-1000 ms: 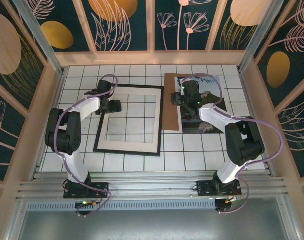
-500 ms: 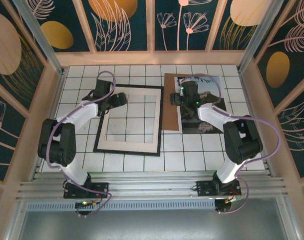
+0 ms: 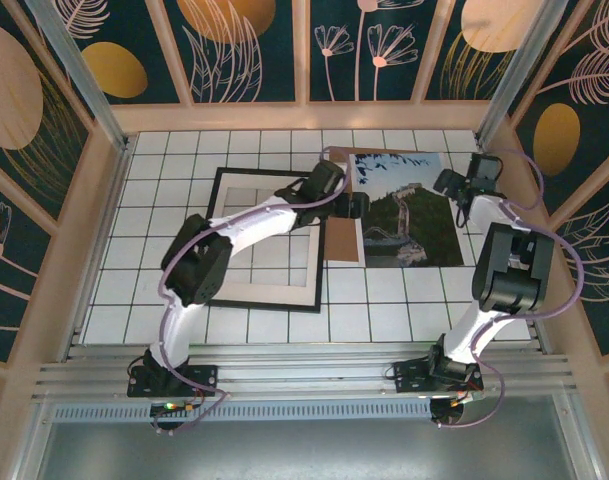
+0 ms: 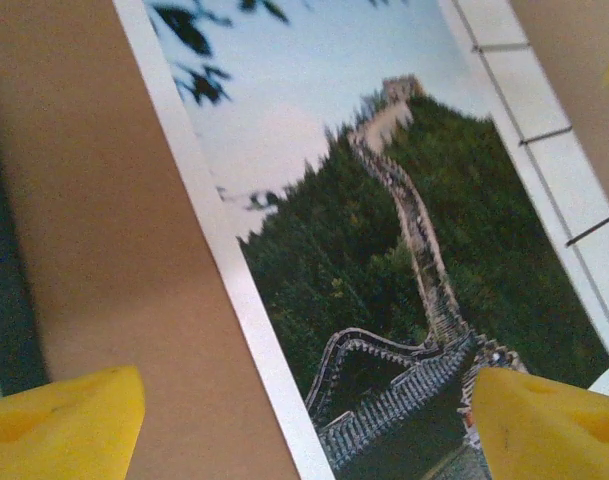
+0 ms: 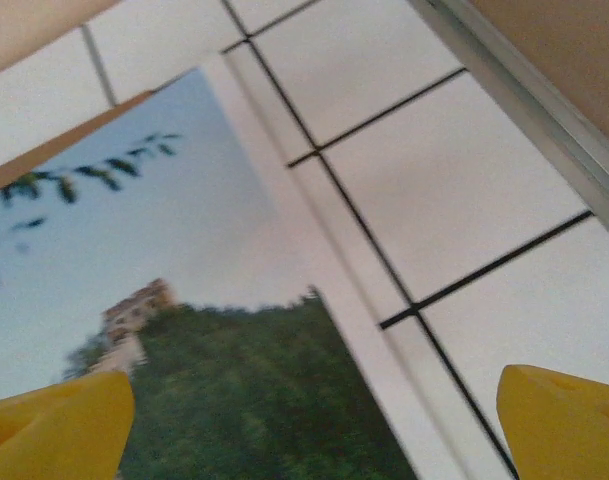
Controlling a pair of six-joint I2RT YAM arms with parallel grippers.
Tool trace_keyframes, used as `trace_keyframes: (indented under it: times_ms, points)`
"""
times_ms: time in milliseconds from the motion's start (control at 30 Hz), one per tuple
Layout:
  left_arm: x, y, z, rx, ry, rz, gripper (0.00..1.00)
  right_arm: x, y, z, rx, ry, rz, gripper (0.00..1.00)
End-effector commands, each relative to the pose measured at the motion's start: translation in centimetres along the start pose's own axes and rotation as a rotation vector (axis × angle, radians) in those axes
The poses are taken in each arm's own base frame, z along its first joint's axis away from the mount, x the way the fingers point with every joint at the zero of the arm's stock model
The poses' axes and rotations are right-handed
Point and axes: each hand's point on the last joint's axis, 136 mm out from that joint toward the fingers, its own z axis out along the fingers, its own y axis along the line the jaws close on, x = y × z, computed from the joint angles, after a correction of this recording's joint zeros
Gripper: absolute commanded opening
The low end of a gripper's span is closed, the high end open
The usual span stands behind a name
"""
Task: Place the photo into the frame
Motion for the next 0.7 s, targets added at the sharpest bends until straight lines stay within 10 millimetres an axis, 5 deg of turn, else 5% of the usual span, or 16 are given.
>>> trace_keyframes:
  times_ms: [0, 400, 667]
  points:
    - [0.7, -0.1, 2.0, -0.033, 0.030, 0.046, 0.84, 2.1, -1.6, 1.9, 0.002, 0.099, 0.058, 0.95]
    - [3.3, -1.0, 7.8, 0.037, 0.141, 0.085, 0.82, 4.6, -2.2, 5.1, -0.009, 0.291, 0.027, 0.93]
    - [4.7, -0.8, 9.7, 0.052, 0.180, 0.088, 0.82, 6.6, -2.3, 5.7, -0.028, 0.362, 0.029, 0.91]
